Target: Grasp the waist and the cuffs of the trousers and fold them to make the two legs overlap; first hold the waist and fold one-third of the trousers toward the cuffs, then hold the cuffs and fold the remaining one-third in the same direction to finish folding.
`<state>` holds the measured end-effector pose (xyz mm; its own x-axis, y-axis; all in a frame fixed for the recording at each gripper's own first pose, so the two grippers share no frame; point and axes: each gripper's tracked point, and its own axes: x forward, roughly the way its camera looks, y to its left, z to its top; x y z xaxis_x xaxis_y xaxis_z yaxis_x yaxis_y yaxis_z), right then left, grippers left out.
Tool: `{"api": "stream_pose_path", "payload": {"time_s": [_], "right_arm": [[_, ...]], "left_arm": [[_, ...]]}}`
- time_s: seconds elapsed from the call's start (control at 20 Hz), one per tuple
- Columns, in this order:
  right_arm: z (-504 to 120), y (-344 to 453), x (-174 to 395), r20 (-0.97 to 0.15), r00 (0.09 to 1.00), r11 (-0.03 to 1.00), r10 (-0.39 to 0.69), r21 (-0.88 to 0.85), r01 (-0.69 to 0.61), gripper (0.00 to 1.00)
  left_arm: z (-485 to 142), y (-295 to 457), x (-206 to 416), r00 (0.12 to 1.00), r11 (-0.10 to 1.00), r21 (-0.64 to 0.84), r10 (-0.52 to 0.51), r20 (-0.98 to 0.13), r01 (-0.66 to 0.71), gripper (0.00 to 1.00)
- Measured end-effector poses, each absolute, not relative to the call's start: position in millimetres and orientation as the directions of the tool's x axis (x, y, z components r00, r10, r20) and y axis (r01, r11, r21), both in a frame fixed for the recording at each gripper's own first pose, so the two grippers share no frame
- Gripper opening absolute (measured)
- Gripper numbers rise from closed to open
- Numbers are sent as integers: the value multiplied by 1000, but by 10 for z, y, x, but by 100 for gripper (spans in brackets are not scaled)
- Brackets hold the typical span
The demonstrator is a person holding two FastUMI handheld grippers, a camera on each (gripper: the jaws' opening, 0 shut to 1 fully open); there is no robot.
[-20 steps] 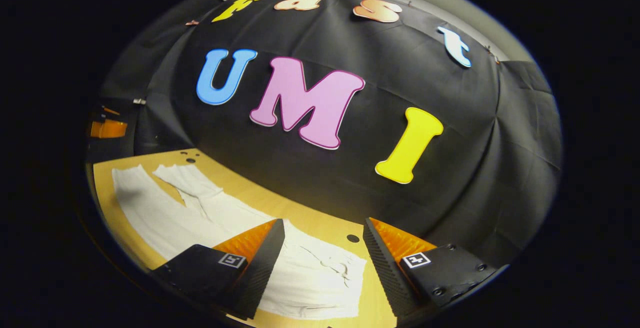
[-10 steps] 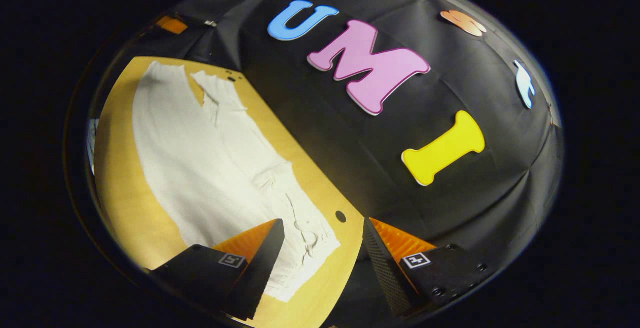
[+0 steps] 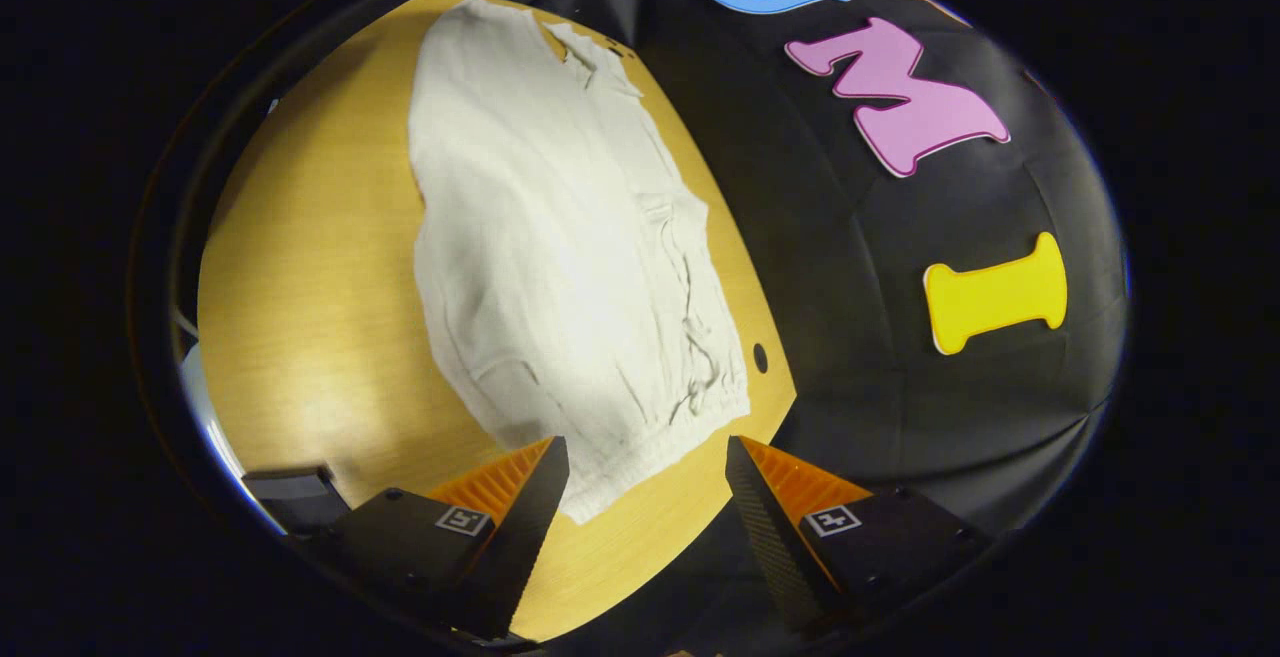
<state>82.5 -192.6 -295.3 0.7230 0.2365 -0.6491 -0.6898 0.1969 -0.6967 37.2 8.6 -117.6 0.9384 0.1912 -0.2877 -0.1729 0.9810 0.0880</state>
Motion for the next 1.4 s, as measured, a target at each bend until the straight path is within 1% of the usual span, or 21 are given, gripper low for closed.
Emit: {"api": "stream_pose_path", "payload": {"time_s": [0.3,0.35,0.45,0.55,0.6,0.75,0.8,0.9,0.95,1.0,1.05,1.1,1.15,1.2,1.25,1.3,1.35,1.4], "right_arm": [[-3410,-2000,728,-731,631,25,259,-648,-761,97],[-3433,-2004,737,-732,630,2,261,-652,-759,98],[-3445,-2010,833,-718,643,0,266,-667,-745,95],[-3482,-1993,903,-721,640,2,264,-663,-748,95],[-3503,-1981,927,-726,637,-16,260,-662,-749,93],[-3504,-1886,1053,-704,658,-91,266,-699,-710,92],[-3510,-1865,1112,-698,666,-100,263,-706,-701,92],[-3576,-1867,1207,-714,658,-76,238,-689,-721,92],[-3616,-1868,1216,-735,641,-50,222,-665,-745,86],[-3627,-1872,1234,-746,633,-29,207,-651,-759,75],[-3640,-1876,1248,-754,628,-24,195,-643,-765,70],[-3698,-1886,1208,-779,600,-29,180,-614,-788,67],[-3729,-1905,1207,-785,597,-42,165,-610,-791,69],[-3702,-1892,1196,-784,599,-59,163,-614,-787,40],[-3741,-1885,1165,-795,587,-72,154,-601,-796,49],[-3775,-1886,1170,-803,576,-79,153,-591,-803,35],[-3767,-1889,1167,-807,572,-83,148,-586,-806,30],[-3790,-1882,1214,-810,570,-81,137,-583,-808,20]], "left_arm": [[-1363,158,292,914,974,81,226,-337,-211,98],[-1379,168,270,910,972,81,233,-343,-218,98],[-1405,195,238,905,970,82,244,-349,-230,98],[-1423,215,233,900,968,79,251,-356,-238,98],[-1445,222,225,898,968,76,252,-361,-241,98],[-1483,277,230,892,965,81,262,-368,-250,98],[-1530,304,220,889,965,85,263,-374,-250,98],[-1679,405,180,874,961,114,277,-400,-252,98],[-1760,472,153,864,958,134,286,-415,-252,98],[-1855,559,108,852,955,155,295,-432,-252,98],[-1948,662,60,840,951,179,306,-447,-251,98],[-2053,754,22,828,947,205,316,-463,-247,98],[-2145,856,-25,816,942,233,326,-477,-240,97],[-2220,966,-63,806,936,261,338,-487,-235,98],[-2313,1074,-97,794,930,285,349,-498,-231,98],[-2399,1188,-148,782,925,302,360,-508,-229,98],[-2485,1272,-186,773,923,316,362,-522,-219,98],[-2568,1379,-231,758,917,342,371,-536,-206,98]]}}
